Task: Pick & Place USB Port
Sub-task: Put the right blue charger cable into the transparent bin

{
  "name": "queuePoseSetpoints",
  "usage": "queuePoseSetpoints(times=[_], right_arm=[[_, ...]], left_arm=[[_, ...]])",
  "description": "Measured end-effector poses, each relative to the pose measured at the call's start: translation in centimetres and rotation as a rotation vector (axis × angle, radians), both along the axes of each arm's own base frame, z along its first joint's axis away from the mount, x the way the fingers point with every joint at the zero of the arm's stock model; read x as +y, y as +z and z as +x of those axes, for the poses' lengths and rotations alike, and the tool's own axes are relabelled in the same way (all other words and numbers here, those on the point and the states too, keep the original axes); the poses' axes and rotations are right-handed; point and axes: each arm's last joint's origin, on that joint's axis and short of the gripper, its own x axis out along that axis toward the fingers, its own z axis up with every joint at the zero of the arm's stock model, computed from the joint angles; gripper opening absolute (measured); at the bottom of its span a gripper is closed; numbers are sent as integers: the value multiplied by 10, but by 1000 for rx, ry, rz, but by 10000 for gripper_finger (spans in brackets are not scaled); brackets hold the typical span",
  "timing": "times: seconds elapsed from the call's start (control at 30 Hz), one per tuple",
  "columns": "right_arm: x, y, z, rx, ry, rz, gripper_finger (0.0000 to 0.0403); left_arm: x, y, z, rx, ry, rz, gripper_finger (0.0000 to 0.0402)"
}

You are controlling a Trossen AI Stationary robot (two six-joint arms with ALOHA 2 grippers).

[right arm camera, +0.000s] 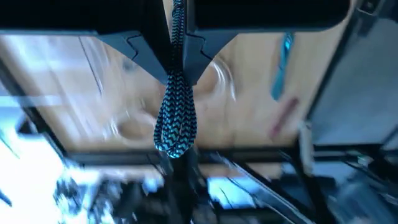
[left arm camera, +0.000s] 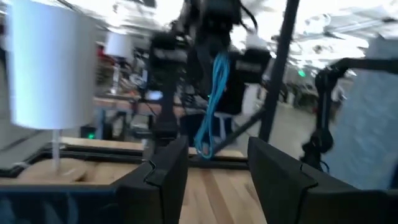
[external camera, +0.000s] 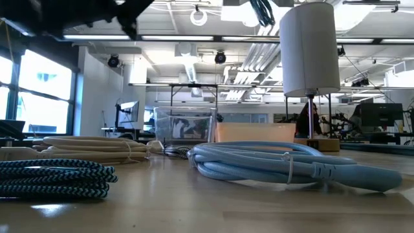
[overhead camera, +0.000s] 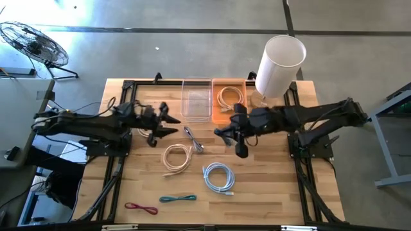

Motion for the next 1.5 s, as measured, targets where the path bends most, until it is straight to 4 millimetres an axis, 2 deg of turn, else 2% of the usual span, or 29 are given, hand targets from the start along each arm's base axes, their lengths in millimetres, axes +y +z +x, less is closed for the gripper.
queuePoseSetpoints(times=[0.13,0.33,0.63,0.9,1.23,1.5], right_arm=[[-8,13,4,-93,52,-7,10],[-18,20,7,-171,119,-4,10],[-15,23,8,-203,199,6,10],[-13,23,7,-207,205,-4,10],[-21,21,10,-203,172,-26,10],[-31,5,31,-175,182,8,10]], left_arm=[[2,15,34,21,-92,69,163],[4,38,76,31,-213,106,163],[9,63,115,143,-201,176,163],[10,71,131,171,-258,182,163],[10,70,134,182,-285,156,163],[10,68,135,183,-288,162,163]])
